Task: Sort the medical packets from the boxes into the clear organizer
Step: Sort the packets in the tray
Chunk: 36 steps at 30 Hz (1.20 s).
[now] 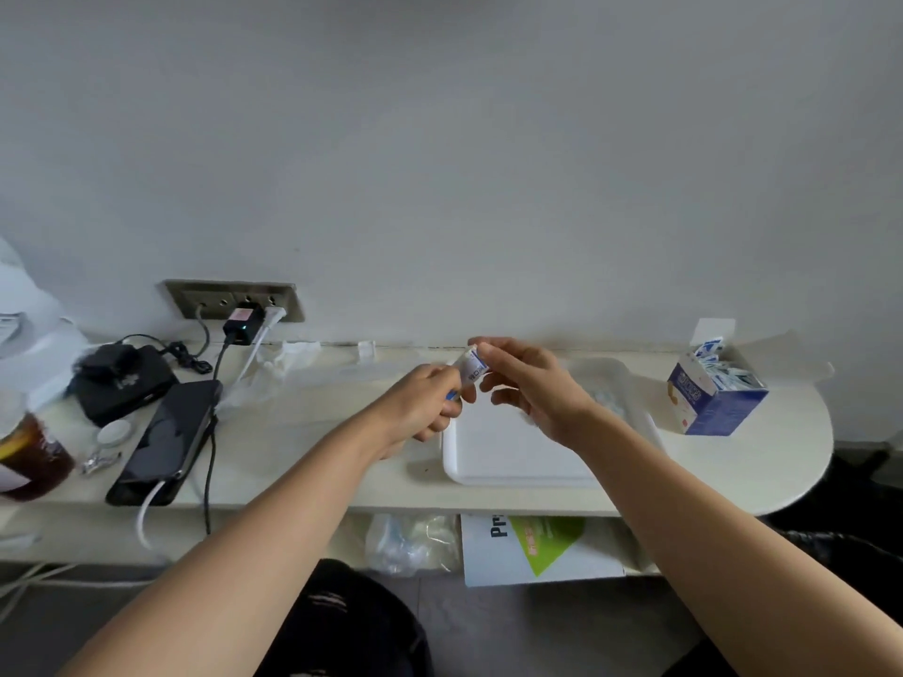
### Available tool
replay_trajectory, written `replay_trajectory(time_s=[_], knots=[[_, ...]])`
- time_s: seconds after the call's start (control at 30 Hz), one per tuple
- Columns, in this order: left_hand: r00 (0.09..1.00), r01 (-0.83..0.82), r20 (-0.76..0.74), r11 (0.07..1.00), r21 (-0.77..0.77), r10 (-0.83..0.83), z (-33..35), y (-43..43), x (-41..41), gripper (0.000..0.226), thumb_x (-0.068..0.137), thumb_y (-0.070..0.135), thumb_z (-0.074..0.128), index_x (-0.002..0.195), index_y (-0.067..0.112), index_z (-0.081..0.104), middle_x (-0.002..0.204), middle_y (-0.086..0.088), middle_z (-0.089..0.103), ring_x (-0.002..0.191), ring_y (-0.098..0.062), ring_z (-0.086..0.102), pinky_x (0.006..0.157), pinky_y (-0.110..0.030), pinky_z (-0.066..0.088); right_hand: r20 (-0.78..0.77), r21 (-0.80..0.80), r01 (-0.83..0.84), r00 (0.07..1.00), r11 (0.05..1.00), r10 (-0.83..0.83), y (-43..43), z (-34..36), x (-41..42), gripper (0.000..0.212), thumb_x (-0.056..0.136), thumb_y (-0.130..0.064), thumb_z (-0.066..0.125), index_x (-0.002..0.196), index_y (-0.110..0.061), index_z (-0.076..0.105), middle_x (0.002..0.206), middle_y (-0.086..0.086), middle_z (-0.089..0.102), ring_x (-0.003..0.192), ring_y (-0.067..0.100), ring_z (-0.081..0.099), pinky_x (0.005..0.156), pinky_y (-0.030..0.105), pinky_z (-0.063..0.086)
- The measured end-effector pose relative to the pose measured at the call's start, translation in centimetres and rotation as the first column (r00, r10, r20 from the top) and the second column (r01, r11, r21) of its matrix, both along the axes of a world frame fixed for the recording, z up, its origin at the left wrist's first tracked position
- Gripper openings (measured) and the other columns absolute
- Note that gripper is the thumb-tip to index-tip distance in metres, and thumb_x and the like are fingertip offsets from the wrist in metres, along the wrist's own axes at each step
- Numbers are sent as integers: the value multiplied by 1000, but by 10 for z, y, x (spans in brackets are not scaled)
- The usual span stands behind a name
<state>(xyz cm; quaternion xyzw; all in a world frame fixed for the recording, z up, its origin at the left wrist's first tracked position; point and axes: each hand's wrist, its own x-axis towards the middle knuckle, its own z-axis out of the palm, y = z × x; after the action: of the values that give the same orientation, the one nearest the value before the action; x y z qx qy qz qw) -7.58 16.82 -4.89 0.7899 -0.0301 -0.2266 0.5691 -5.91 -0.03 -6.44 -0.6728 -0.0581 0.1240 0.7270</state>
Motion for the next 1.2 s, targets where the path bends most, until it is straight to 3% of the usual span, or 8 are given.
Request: replay_trajectory(time_s=[0.1, 0.27, 0.4, 0.5, 0.63, 0.8, 0.93, 1.2], knots=[[999, 41, -3, 996, 76, -41, 1, 12, -1, 27, 94, 27, 33, 81, 15, 54, 60, 5, 30, 50, -10, 19, 45, -23, 14, 116, -166, -31, 992, 986, 50, 12, 2, 2, 3, 89, -10, 65, 87, -9, 67, 85, 9, 66, 73, 18, 51, 60, 21, 40], [994, -73, 97, 986, 149, 58, -2, 44, 1, 29, 93, 14, 32, 88, 8, 60, 63, 0, 49, 48, -12, 29, 43, -20, 20, 156, -288, -13, 986, 958, 60, 30, 2, 10, 1, 87, -11, 67, 86, -11, 67, 77, 16, 63, 63, 14, 50, 58, 19, 43], [981, -94, 191, 954, 285, 39, -9, 68, 2, 30, 95, 15, 35, 89, -5, 57, 62, 0, 52, 52, -14, 36, 44, -19, 27, 170, -591, -109, 952, 799, 256, 53, 6, 16, 10, 85, -18, 69, 94, -19, 69, 67, -2, 65, 66, 13, 58, 65, 24, 44], [961, -172, 260, 937, 306, 91, -13, 80, 4, 29, 96, 19, 36, 83, 6, 59, 70, 1, 63, 61, -20, 44, 56, -27, 35, 300, -687, 32, 922, 726, 243, 71, 10, 22, 9, 83, -21, 68, 91, -22, 73, 73, -5, 66, 70, 12, 59, 64, 22, 44], [898, -369, 413, 772, 517, 153, -33, 108, 5, 29, 96, 30, 35, 99, 20, 62, 97, 0, 64, 85, -19, 59, 75, -36, 50, 309, -768, 105, 924, 632, 223, 87, -1, 22, 10, 82, -22, 67, 90, -24, 74, 75, -4, 64, 73, 14, 58, 64, 27, 47], [751, -651, 558, 534, 539, 353, -50, 139, -3, 23, 94, 25, 47, 112, 13, 54, 112, -13, 53, 97, -31, 55, 66, -31, 37, 177, -870, -2, 932, 494, 316, 95, -23, 13, 11, 83, -22, 68, 90, -26, 75, 71, -10, 61, 71, 13, 58, 60, 24, 47], [845, -534, 413, 564, 630, 340, -63, 149, -5, 39, 91, 20, 56, 127, 12, 43, 117, -15, 54, 93, -30, 57, 65, -31, 37, 162, -892, -4, 931, 453, 328, 107, -28, 13, 13, 83, -21, 66, 90, -27, 75, 74, -10, 61, 73, 12, 58, 60, 24, 43], [801, -591, 444, 645, 484, 400, -71, 153, -9, 42, 90, 7, 55, 130, 14, 46, 106, -8, 55, 86, -18, 51, 73, -27, 38, 34, -821, -138, 957, 553, 290, 161, -34, 28, 13, 81, -22, 71, 91, -15, 76, 64, -5, 62, 55, 9, 53, 49, 18, 44]])
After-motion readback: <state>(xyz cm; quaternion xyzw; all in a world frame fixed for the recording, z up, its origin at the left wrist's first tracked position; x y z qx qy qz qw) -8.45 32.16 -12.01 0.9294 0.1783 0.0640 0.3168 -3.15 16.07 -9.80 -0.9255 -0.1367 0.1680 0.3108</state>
